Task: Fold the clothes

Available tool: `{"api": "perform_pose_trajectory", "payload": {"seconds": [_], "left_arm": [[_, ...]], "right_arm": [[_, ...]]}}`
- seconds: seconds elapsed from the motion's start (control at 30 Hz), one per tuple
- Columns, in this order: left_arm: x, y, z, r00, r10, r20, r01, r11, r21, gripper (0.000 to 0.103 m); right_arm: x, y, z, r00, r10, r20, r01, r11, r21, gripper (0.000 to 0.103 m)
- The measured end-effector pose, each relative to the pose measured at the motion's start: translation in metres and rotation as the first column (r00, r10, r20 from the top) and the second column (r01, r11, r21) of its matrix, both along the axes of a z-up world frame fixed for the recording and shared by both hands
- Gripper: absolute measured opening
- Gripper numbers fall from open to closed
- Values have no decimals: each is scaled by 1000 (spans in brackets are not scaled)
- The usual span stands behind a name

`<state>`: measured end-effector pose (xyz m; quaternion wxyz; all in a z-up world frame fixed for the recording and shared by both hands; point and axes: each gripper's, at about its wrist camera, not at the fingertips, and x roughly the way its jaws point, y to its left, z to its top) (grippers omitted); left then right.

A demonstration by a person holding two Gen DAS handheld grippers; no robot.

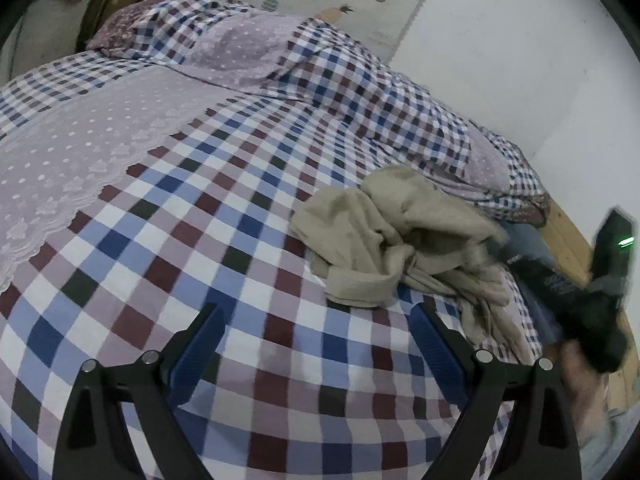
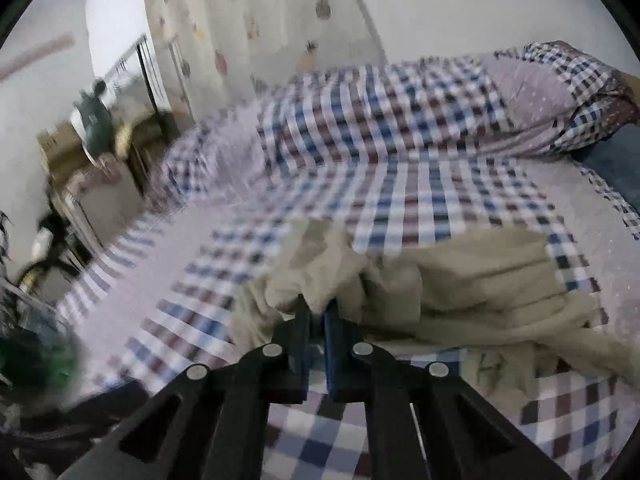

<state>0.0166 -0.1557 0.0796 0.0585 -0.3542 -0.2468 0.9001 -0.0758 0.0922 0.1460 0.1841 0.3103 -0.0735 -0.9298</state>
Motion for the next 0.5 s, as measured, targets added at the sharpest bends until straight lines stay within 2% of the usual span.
{"api": "perform_pose_trajectory", "payload": {"seconds": [0.3,0.5], "left_arm": [[0,31,4,994,-111,-24,109,992,-56,96],[6,51,8,979,-192,-70,189,981,-44,96]], "right_arm": [[66,36,116,988,-15,-154,-1,995,-101,4],[116,58,161,972,-46,-229,19,992,-122,4]]}}
